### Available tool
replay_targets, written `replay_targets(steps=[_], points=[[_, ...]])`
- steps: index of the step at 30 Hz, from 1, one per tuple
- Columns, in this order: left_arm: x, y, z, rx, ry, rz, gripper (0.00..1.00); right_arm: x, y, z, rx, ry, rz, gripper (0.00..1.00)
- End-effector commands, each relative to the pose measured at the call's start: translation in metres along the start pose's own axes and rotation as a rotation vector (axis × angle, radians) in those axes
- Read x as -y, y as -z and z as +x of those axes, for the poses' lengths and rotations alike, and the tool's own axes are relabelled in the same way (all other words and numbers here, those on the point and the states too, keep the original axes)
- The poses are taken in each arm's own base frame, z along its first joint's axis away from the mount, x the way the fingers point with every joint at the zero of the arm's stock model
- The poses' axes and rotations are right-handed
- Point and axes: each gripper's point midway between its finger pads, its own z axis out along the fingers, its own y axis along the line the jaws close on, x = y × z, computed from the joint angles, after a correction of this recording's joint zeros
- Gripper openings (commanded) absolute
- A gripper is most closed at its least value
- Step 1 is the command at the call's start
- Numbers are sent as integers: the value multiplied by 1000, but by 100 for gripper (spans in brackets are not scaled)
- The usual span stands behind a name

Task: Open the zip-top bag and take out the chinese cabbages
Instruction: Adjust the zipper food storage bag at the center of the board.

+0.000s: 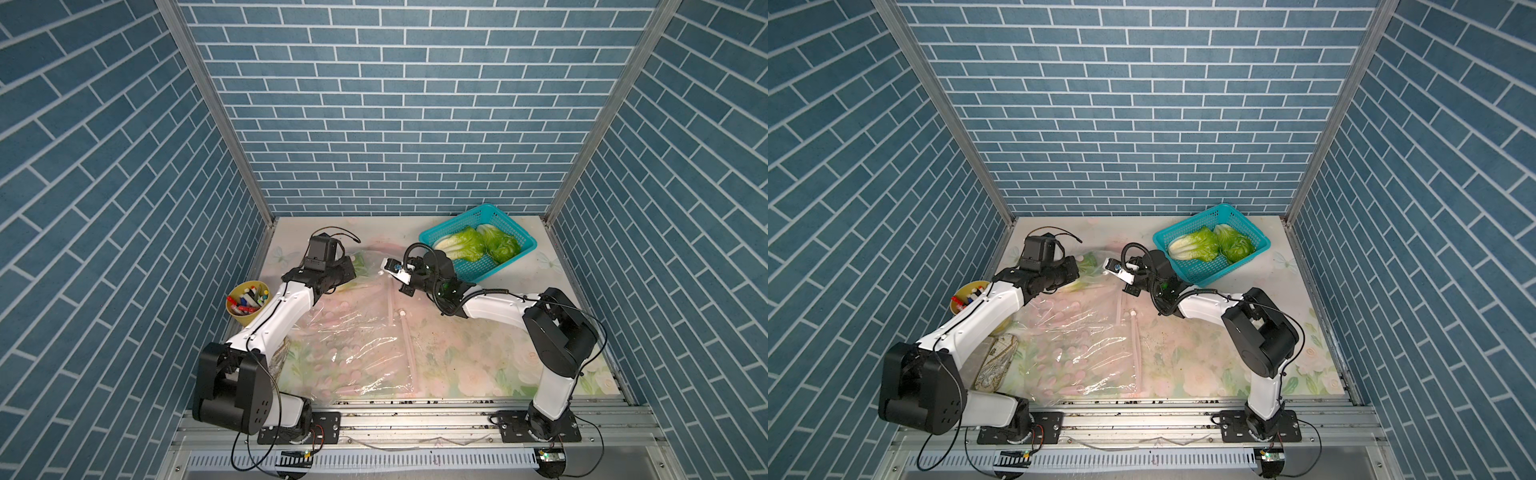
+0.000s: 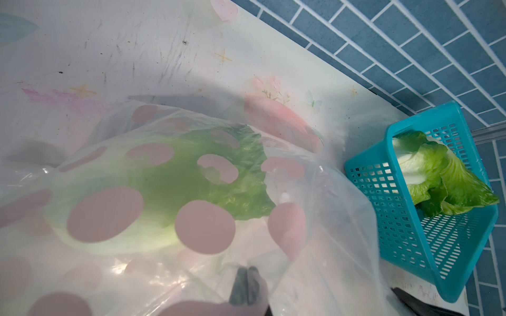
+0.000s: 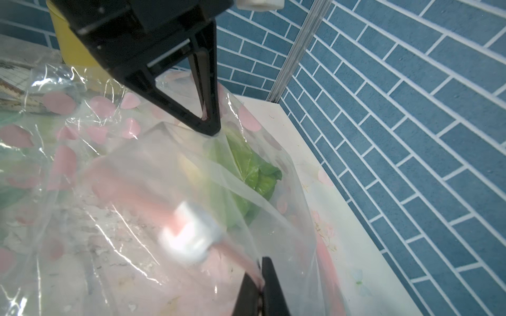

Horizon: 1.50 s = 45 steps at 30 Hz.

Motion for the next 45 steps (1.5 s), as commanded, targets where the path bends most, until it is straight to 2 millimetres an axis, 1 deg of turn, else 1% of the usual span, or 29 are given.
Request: replay_targets(steps=[1, 3, 5, 6, 7, 8, 9, 10, 11, 14, 15, 17, 19, 22, 24, 25, 27, 29, 31, 33, 36, 37, 39, 42, 45], points=[[1, 13, 0, 5, -35, 26, 0, -7, -6, -10, 62, -13, -53, 0], [4, 21, -5, 20, -50, 37, 0, -14, -8, -7, 63, -33, -86, 0], [8, 28, -9, 31, -76, 50, 0, -15, -9, -8, 72, -54, -97, 0], [10, 32, -12, 36, -99, 58, 10, -15, -9, -9, 80, -61, -96, 0], [12, 38, -14, 42, -133, 57, 38, -14, -8, -10, 84, -68, -95, 0], [14, 44, -16, 50, -172, 58, 61, -14, -8, -11, 85, -71, -97, 0], [15, 52, -20, 67, -221, 54, 72, -13, -7, -14, 85, -72, -100, 0], [14, 62, -23, 87, -264, 36, 75, -14, -5, -15, 84, -78, -110, 0], [11, 69, -26, 107, -292, 11, 76, -14, -4, -17, 85, -83, -119, 0], [12, 101, -33, 183, -415, -7, 78, -12, 2, -22, 81, -138, -164, 0], [16, 111, -32, 208, -468, 14, 78, -10, 4, -24, 90, -162, -178, 0], [30, 126, -25, 251, -592, 95, 79, -8, 5, -27, 119, -196, -194, 0], [47, 136, -2, 244, -777, 228, 79, -5, 6, -30, 149, -220, -195, 0], [60, 150, 30, 212, -970, 355, 74, -5, 7, -35, 171, -240, -214, 0], [66, 156, 45, 192, -1060, 416, 72, -6, 7, -37, 179, -248, -223, 0], [68, 158, 48, 189, -1089, 434, 71, -6, 7, -38, 185, -252, -225, 0], [69, 155, 52, 175, -1144, 453, 69, -7, 8, -39, 188, -256, -235, 0], [72, 148, 54, 157, -1191, 458, 68, -7, 9, -42, 195, -260, -244, 0], [75, 137, 52, 138, -1218, 437, 66, -7, 11, -45, 202, -264, -251, 0], [82, 128, 50, 137, -1238, 454, 65, -9, 11, -46, 203, -268, -255, 0], [97, 115, 54, 128, -1268, 500, 65, -10, 13, -44, 199, -271, -257, 0], [100, 110, 54, 120, -1273, 508, 63, -10, 13, -44, 199, -271, -257, 0], [105, 100, 55, 100, -1277, 520, 59, -11, 15, -46, 201, -272, -258, 0], [110, 91, 53, 86, -1270, 537, 46, -11, 17, -48, 205, -268, -265, 0], [111, 84, 51, 76, -1278, 532, 33, -12, 17, -46, 200, -269, -270, 0]])
